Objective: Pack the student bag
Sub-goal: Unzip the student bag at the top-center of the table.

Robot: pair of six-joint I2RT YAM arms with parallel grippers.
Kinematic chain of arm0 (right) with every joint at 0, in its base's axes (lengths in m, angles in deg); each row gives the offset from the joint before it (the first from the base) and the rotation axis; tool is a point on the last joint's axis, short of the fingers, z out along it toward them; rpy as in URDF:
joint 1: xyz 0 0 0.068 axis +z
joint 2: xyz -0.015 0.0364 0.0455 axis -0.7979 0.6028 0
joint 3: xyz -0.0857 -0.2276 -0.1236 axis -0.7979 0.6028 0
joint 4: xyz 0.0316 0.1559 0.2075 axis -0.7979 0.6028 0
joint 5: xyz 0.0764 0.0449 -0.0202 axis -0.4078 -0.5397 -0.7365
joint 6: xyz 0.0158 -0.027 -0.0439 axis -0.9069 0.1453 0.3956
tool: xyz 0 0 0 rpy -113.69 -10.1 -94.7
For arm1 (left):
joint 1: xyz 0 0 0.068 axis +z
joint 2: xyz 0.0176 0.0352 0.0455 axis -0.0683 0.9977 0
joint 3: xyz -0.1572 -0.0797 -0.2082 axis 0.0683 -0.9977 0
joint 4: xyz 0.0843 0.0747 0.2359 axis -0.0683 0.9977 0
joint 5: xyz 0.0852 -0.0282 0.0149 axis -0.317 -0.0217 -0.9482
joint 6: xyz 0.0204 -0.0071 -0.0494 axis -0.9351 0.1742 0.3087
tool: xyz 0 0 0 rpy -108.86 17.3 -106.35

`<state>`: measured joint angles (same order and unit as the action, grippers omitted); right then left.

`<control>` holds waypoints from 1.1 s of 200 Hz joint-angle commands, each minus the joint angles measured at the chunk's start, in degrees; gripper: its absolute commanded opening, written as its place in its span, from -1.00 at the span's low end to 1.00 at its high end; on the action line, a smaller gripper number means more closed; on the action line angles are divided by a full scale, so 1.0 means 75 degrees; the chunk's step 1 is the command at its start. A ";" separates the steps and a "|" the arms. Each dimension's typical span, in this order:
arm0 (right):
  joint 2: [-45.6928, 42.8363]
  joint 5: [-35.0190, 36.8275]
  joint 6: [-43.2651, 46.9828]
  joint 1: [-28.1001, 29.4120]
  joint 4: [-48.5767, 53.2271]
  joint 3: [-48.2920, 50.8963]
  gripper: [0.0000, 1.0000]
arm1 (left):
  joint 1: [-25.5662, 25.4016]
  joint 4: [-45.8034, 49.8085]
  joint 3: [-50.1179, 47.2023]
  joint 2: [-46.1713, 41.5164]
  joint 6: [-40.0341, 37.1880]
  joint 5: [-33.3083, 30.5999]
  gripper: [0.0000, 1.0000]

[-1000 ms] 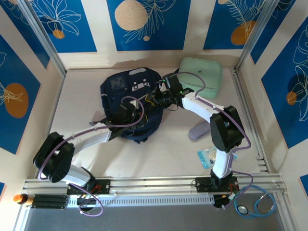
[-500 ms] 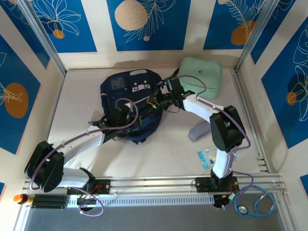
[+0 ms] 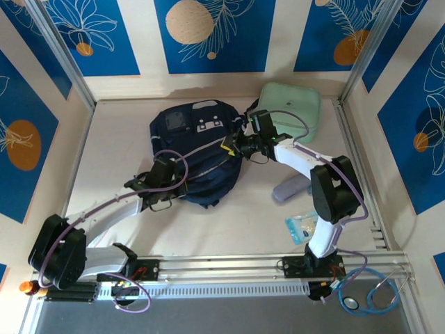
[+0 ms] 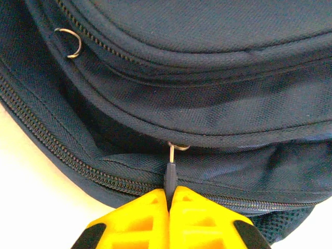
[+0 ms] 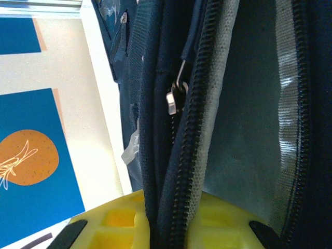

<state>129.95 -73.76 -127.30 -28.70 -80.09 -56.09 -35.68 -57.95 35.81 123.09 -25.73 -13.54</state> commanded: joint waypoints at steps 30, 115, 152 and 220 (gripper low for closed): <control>-0.0732 0.0380 -0.0767 0.0389 -0.0569 0.0676 -0.18 | -0.0096 -0.0212 0.0874 0.0205 -0.1293 0.1132 -1.00; -0.1054 0.1724 -0.2047 0.1156 -0.0607 0.1226 -0.08 | -0.0730 -0.0514 0.1547 0.1043 -0.1651 0.1472 -1.00; -0.0606 0.1994 -0.1983 0.1290 -0.0494 0.0886 -0.09 | -0.0767 -0.0497 0.1585 0.1218 -0.1711 0.1429 -1.00; -0.0626 0.2918 -0.1515 0.1340 0.0490 0.0260 -0.74 | -0.0718 0.0641 0.1843 0.1329 -0.1788 0.0377 -1.00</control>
<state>127.48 -57.37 -140.46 -19.10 -79.72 -51.85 -40.60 -56.66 47.22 132.53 -37.80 -6.96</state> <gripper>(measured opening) 0.151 0.049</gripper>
